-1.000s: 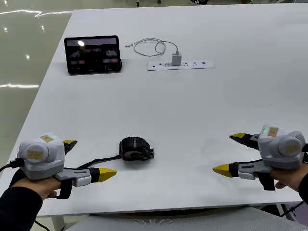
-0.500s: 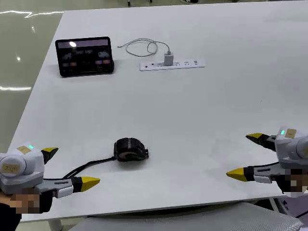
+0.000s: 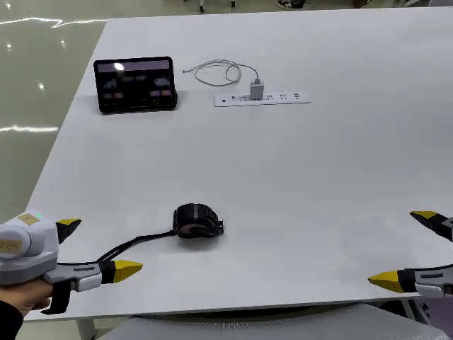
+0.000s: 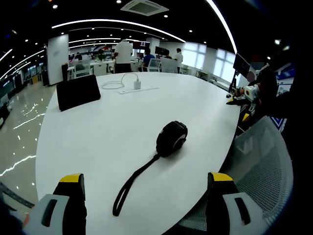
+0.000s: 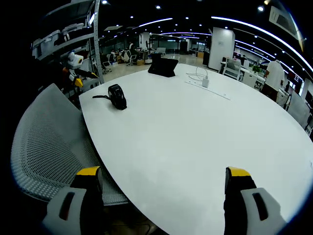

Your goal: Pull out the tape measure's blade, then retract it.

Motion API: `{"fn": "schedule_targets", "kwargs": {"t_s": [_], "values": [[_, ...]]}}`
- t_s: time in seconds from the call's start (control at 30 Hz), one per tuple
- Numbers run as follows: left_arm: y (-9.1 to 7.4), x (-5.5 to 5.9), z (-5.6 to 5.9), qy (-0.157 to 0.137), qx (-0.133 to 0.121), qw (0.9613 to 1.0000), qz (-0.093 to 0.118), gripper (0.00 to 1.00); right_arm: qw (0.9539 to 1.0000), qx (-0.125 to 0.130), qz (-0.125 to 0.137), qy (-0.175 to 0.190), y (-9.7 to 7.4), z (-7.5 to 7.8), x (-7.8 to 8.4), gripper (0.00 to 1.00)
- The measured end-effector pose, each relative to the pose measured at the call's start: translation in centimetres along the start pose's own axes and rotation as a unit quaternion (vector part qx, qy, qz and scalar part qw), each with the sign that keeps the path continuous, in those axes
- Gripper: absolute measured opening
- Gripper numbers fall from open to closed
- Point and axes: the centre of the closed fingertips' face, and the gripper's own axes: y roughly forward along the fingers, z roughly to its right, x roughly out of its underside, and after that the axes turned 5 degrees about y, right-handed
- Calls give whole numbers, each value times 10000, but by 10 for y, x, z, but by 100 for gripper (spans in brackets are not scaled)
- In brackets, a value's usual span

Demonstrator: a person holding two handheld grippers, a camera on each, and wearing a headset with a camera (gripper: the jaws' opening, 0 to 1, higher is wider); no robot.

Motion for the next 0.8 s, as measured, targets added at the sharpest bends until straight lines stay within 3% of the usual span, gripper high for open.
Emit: {"fn": "schedule_targets", "kwargs": {"t_s": [0.3, 0.4, 0.8], "values": [[-3, -3, 4, -4, 139, 9999, 56, 100, 9999, 67, 47, 71, -3, 4, -1, 100], [-3, -4, 9, -60, 301, 9995, 60, 100, 9999, 56, 63, 71, -2, 2, -3, 100], [-5, -10, 5, 79, 277, 9996, 71, 100, 10000, 19, 12, 25, -2, 3, -2, 100]]}}
